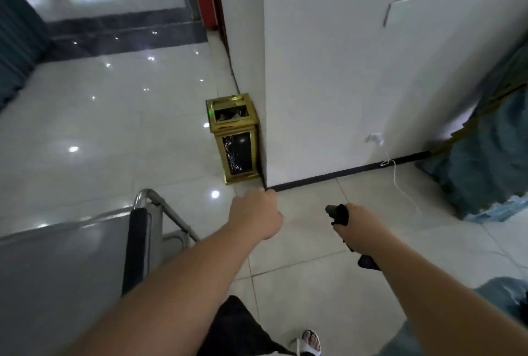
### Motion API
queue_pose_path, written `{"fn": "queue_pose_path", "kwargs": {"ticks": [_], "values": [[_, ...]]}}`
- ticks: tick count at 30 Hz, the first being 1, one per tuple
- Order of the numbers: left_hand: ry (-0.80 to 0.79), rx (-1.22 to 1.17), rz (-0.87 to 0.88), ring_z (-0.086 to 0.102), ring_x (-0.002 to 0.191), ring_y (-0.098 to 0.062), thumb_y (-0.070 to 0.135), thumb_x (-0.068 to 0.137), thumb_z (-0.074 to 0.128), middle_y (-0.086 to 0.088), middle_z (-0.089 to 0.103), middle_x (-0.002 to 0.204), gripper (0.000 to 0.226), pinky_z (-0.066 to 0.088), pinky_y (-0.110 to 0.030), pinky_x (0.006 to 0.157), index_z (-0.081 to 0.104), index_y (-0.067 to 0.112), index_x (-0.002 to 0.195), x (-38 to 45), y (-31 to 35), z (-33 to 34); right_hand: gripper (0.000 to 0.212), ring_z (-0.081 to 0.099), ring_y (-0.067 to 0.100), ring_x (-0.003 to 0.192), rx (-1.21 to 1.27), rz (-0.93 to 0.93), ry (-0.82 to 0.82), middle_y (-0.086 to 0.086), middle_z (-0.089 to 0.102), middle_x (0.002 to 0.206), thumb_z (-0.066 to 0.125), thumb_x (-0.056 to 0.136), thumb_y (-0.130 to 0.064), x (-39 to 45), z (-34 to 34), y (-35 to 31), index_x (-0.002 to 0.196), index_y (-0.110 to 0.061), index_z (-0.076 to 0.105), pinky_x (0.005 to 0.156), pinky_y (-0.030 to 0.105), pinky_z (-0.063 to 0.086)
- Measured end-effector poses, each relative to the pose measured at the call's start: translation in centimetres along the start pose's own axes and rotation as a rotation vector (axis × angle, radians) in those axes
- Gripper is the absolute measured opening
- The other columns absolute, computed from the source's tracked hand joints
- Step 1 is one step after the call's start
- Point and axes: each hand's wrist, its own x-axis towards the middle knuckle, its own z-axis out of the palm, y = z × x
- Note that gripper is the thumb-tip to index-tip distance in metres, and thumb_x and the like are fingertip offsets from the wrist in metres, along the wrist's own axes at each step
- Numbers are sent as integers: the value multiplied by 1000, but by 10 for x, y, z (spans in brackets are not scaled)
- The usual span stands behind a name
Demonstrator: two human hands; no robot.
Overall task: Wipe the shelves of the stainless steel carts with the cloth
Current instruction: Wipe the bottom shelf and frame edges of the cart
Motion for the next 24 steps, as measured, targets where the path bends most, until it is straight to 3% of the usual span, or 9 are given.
{"fn": "queue_pose_path", "kwargs": {"ticks": [4,7,12,15,19,24], "values": [[0,-18,-136,57,112,-27,36,102,48,-6,58,130,38,44,-40,85,56,20,135,31,-35,-10,19,68,13,65,-38,-137,-70,-6,68,81,62,93,-41,56,-9,-49,103,-25,55,67,35,60],[30,-56,-225,58,110,-26,37,102,48,-5,59,127,38,47,-41,89,56,20,135,65,-69,-20,21,68,12,65,-74,-225,-102,-7,67,85,61,94,-41,100,-17,-94,109,-26,56,64,31,56],[70,-120,-293,58,107,-22,39,102,47,-1,59,120,37,49,-38,89,56,21,133,144,-130,-34,24,67,20,82,-193,-326,-75,-3,64,97,58,95,-42,186,-38,-177,112,-25,54,73,39,60],[66,-136,-291,59,109,-22,39,102,48,-1,59,123,37,47,-37,88,56,22,133,192,-168,-48,24,66,19,80,-207,-322,-60,-4,62,96,61,95,-43,236,-52,-223,113,-29,53,61,34,56],[82,-111,-304,60,110,-23,35,99,53,-2,60,122,39,49,-38,91,57,20,135,240,-220,-76,27,64,19,81,-204,-328,-63,-4,63,95,64,94,-43,292,-61,-284,116,-30,56,73,37,59],[61,-149,-422,57,106,-22,38,100,45,-1,58,119,38,40,-38,84,56,21,131,281,-284,-91,31,65,19,84,-223,-390,-127,-5,64,96,64,93,-43,356,-58,-354,121,-31,57,81,42,61]]}}
